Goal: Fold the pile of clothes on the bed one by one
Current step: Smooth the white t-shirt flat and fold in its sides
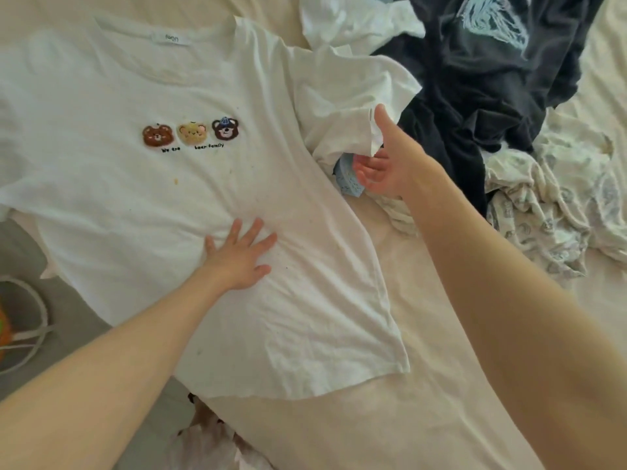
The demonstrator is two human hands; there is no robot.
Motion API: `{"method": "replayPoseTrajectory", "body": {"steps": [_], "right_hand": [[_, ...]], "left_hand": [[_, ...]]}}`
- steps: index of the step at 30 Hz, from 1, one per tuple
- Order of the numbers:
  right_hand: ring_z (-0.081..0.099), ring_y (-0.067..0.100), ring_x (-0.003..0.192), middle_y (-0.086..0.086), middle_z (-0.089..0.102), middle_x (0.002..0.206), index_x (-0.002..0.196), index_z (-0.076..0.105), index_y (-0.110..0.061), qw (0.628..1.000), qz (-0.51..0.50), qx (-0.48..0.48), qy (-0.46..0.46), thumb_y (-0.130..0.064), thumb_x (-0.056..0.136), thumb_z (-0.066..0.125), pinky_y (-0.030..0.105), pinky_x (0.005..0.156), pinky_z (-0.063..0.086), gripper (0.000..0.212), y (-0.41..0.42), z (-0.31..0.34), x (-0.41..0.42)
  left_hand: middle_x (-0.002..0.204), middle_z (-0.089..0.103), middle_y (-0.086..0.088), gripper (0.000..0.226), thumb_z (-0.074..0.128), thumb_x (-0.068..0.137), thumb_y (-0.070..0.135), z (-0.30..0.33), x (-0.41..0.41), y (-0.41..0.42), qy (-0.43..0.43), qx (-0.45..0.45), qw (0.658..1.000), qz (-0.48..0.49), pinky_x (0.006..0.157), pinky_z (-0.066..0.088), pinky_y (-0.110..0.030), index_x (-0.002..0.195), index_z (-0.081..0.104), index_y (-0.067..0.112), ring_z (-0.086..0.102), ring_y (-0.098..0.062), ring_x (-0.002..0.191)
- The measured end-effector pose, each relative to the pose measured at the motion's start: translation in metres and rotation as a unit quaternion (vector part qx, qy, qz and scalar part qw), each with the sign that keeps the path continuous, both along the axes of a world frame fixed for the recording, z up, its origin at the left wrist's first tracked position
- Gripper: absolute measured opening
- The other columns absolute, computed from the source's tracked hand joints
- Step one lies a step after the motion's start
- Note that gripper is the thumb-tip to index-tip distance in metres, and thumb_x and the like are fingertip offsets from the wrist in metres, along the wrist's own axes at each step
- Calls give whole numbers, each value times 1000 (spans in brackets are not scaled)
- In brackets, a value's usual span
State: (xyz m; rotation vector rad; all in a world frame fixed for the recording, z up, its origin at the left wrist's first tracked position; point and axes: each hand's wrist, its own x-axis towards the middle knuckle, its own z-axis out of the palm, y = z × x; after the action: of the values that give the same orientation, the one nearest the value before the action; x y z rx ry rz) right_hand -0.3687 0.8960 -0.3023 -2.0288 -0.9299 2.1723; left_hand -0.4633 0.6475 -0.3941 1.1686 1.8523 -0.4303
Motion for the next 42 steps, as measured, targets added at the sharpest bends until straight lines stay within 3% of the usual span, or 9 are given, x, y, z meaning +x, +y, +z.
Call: {"method": "replayPoseTrajectory", "body": {"steps": [6,9,18,20,23,26,29,36,42], "right_hand": [[59,16,64,5,62,90,113,56,-6,980,-172,-75,68,-16,87,67,23,47,49,30,1,5,-16],[45,12,57,4,52,74,93,57,-9,970,-239,22,31,-6,90,58,15,37,39,4,13,15,-24],[38,8,58,-2,42,67,78,56,-3,936,-157,316,-14,-12,94,48,20,52,34,20,33,57,-47],[38,5,58,-3,43,65,69,55,-9,901,-38,432,-15,-9,93,49,19,55,33,25,3,55,-58],[58,13,89,6,67,98,100,70,-6,794,260,550,-6,-11,94,55,27,81,43,17,-69,36,-65],[61,26,103,7,70,108,104,73,-8,694,527,490,30,-15,93,57,40,90,46,20,-133,1,-60],[62,26,100,8,71,106,104,73,-8,751,530,394,3,-22,95,56,36,87,46,24,-163,-24,-50],[61,26,96,7,66,96,99,65,-7,947,138,251,-145,-23,96,50,42,88,47,23,-149,-41,-44],[56,17,99,1,60,109,109,54,-14,982,-178,30,-56,-38,93,56,34,89,46,28,-116,-53,-56]], "left_hand": [[154,-25,10,61,33,99,42,-4,-11,3,-45,-19,999,3,108,10,-64,147,-5,43,-18,-24,144],[154,-25,10,59,32,100,40,-5,-16,4,-68,-25,997,2,108,10,-63,147,-4,43,-18,-24,144],[157,15,4,43,36,101,35,23,-40,7,-204,44,965,160,115,16,-35,143,36,27,10,-17,145],[140,46,1,38,39,101,35,35,-52,6,-270,94,895,343,102,30,-27,134,49,20,37,-17,134],[113,62,-1,36,34,101,39,49,-80,8,-368,140,688,610,95,39,-38,121,54,17,56,-21,111],[93,62,-5,42,26,102,43,51,-114,10,-399,165,519,738,79,48,-37,104,55,13,60,-20,83],[92,62,-2,44,22,103,43,46,-142,9,-357,157,580,715,60,48,-28,106,53,13,57,-16,79],[117,57,-3,29,50,94,30,23,-180,41,-132,223,830,495,91,44,-33,118,55,14,56,-23,107],[131,51,-5,54,58,92,24,14,-189,113,-198,256,819,474,100,42,-33,140,39,9,53,-20,117]]}}
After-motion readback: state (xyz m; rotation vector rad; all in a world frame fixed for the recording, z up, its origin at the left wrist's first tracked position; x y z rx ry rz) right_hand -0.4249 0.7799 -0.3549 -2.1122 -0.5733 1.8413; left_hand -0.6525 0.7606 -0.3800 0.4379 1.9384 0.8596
